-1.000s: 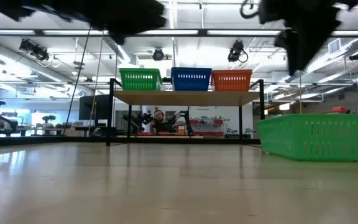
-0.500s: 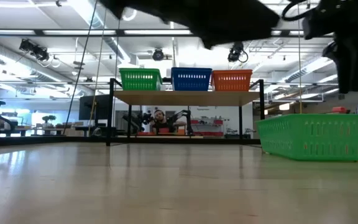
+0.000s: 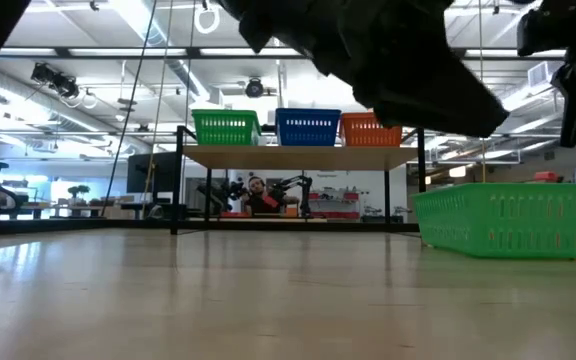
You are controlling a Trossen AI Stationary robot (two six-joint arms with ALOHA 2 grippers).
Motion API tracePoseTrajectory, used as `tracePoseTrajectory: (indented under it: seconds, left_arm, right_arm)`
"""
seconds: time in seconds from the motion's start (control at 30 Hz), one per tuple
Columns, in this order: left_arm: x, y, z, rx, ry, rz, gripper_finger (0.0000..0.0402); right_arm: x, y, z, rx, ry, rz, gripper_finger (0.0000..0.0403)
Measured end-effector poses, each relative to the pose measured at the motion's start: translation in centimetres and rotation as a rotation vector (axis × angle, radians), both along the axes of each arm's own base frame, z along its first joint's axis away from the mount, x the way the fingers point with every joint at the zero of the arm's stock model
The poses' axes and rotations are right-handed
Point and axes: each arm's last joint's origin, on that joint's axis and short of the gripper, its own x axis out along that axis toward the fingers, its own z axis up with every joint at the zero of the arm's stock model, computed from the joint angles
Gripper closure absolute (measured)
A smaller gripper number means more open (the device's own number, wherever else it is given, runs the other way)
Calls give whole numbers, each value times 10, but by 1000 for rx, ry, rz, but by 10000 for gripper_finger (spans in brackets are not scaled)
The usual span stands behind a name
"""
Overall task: Stack baskets on shelf by color
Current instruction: Stack the green bin on the green bin on the shelf
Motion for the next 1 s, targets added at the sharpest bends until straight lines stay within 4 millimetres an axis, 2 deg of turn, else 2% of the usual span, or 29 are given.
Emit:
tracePoseTrajectory:
  seconds: [0.17, 0.5, 0.87, 1.0]
  left_arm:
    - [6, -4, 2, 22, -35, 7, 230]
    - [13, 3, -20, 88, -28, 88, 230]
    - [16, 5, -48, 139, 23, 139, 230]
    - [15, 5, -49, 179, 31, 179, 234]
  right_arm:
    - [-1, -1, -6, -27, 3, -10, 215]
    - [-5, -3, -18, -36, 14, -37, 215]
    - [-3, -3, -18, -29, -1, -36, 215]
    - [-3, -3, -18, -28, -2, -35, 215]
